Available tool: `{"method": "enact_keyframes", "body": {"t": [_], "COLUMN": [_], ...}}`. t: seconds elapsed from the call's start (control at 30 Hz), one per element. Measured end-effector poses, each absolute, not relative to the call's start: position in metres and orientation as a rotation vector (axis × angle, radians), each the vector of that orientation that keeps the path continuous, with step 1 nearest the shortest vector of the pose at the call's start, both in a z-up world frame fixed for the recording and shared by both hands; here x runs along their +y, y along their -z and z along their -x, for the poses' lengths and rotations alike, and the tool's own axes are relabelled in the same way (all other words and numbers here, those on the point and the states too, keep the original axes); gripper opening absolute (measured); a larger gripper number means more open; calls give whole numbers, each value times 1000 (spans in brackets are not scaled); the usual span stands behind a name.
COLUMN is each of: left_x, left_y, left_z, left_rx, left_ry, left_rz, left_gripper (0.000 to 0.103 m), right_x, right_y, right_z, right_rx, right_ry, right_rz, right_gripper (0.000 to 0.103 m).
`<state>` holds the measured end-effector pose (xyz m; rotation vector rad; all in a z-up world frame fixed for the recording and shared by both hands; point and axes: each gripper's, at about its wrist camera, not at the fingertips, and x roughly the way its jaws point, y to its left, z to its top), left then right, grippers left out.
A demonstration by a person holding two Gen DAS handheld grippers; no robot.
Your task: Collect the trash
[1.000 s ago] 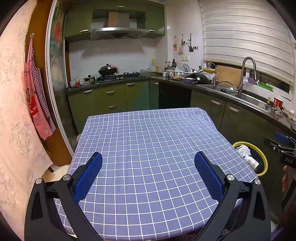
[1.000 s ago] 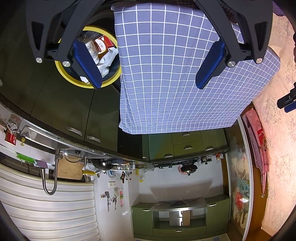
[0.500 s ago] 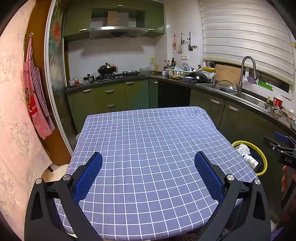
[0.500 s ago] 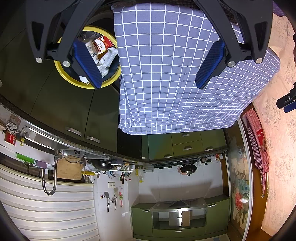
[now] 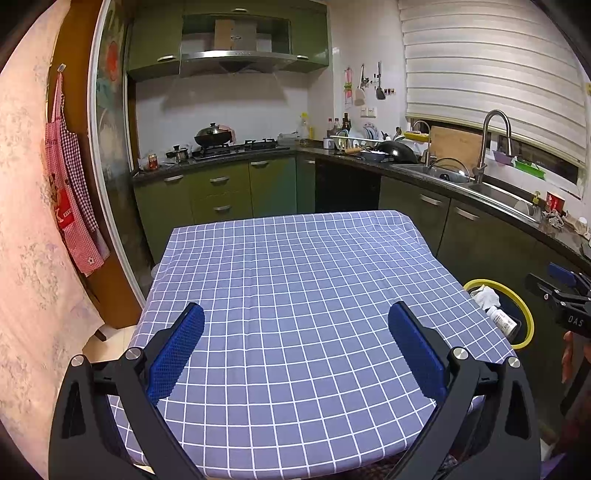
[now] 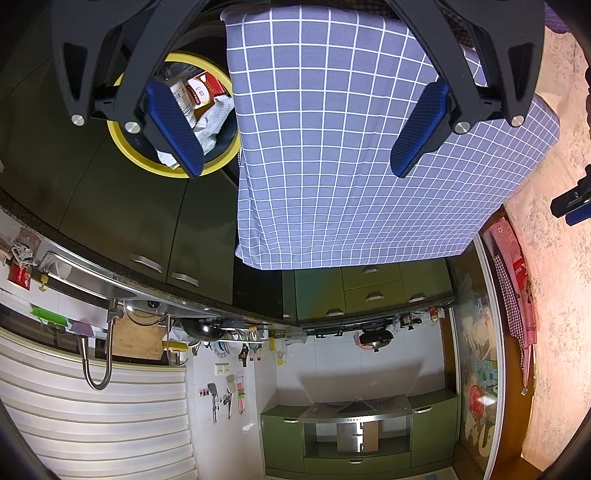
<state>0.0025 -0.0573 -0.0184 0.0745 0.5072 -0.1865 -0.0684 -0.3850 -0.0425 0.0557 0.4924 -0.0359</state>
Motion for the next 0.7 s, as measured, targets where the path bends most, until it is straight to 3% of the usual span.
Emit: {"method": "enact_keyframes", "body": {"t": [0.47, 0.7], "left_x": [-61, -50], "left_y": [24, 51], "left_z": [-25, -98], "left_rx": [555, 665], "left_ry": [203, 175], "left_rz": [-66, -63], "left_gripper": [98, 98], "right_x": [-385, -381], "right_y": [51, 55], "right_z": [61, 16], "right_rx": [516, 595], "right_ry": [35, -5], "right_rz": [-55, -26], "right_gripper": [96, 96]}}
